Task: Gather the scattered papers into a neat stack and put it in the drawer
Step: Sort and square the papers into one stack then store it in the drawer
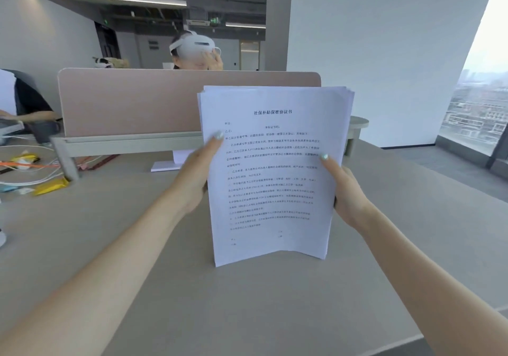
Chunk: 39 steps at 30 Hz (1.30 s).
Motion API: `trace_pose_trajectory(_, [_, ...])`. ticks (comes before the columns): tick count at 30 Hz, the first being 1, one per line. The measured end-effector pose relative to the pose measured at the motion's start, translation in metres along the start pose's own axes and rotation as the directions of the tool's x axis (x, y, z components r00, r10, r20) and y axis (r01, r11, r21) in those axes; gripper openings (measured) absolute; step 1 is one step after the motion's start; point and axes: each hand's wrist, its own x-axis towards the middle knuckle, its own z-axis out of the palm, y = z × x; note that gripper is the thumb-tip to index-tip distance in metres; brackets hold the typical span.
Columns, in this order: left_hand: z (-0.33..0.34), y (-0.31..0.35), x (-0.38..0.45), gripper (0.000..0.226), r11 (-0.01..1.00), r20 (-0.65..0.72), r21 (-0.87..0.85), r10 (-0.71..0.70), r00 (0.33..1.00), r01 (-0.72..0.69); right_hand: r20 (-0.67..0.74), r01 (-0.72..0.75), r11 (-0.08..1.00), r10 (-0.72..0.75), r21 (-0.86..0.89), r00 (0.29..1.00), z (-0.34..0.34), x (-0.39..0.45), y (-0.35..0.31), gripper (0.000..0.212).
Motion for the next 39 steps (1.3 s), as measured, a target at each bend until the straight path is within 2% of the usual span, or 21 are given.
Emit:
trace_pose_trajectory(4, [0.002, 0.038, 0.015, 0.035, 0.997, 0.056, 0.029, 0.072, 0.996, -0.073, 0.01, 0.095, 0.993, -0.096, 0.067, 0.995, 0.0, 0.009, -0.027, 0.031])
trace_pose_trajectory(8, [0.01, 0.036, 0.018, 0.034, 1.0, 0.146, -0.005, -0.023, 0.989, 0.024, 0.056, 0.127, 0.99, -0.13, 0.057, 0.99, 0.005, 0.011, -0.036, 0.014])
trace_pose_trajectory(11, [0.006, 0.027, 0.017, 0.031, 0.999, 0.191, -0.024, -0.029, 0.981, 0.034, 0.046, 0.107, 0.991, -0.11, 0.08, 0.993, 0.001, 0.01, -0.034, 0.016])
trace_pose_trajectory(15, [-0.001, 0.024, 0.019, 0.017, 0.998, 0.132, -0.033, 0.057, 0.99, -0.053, 0.065, 0.04, 0.991, -0.049, 0.128, 0.997, -0.006, 0.009, -0.029, 0.018])
trace_pose_trajectory(20, [0.002, 0.018, 0.018, 0.015, 0.999, 0.171, -0.034, 0.045, 0.984, -0.04, 0.134, -0.018, 0.993, 0.002, 0.115, 0.991, -0.007, 0.002, -0.01, 0.021])
trace_pose_trajectory(22, [0.001, 0.013, 0.016, 0.014, 0.998, 0.179, 0.009, 0.055, 0.982, -0.057, 0.139, -0.045, 0.994, 0.031, 0.101, 0.99, -0.008, 0.0, 0.0, 0.024])
trace_pose_trajectory(25, [0.002, 0.007, 0.011, 0.013, 0.984, 0.113, 0.11, 0.127, 0.985, -0.139, 0.121, -0.098, 0.993, 0.088, 0.073, 0.989, -0.009, 0.001, 0.02, 0.023])
trace_pose_trajectory(29, [0.008, 0.002, 0.008, 0.014, 0.963, 0.015, 0.151, 0.224, 0.975, -0.223, 0.098, -0.258, 0.963, 0.265, -0.076, 0.959, -0.018, -0.007, 0.057, 0.02])
trace_pose_trajectory(32, [0.012, -0.001, 0.009, 0.006, 0.945, -0.044, 0.193, 0.277, 0.96, -0.264, 0.133, -0.344, 0.914, 0.376, -0.213, 0.917, -0.027, -0.021, 0.081, 0.035])
trace_pose_trajectory(36, [0.017, 0.0, 0.008, 0.009, 0.943, -0.017, 0.215, 0.265, 0.964, -0.255, 0.117, -0.262, 0.927, 0.302, -0.27, 0.946, -0.032, -0.04, 0.081, 0.022])
trace_pose_trajectory(39, [0.026, 0.002, 0.004, 0.008, 0.966, -0.019, 0.119, 0.235, 0.972, -0.231, 0.075, -0.255, 0.938, 0.279, -0.236, 0.957, -0.047, -0.059, 0.069, 0.021])
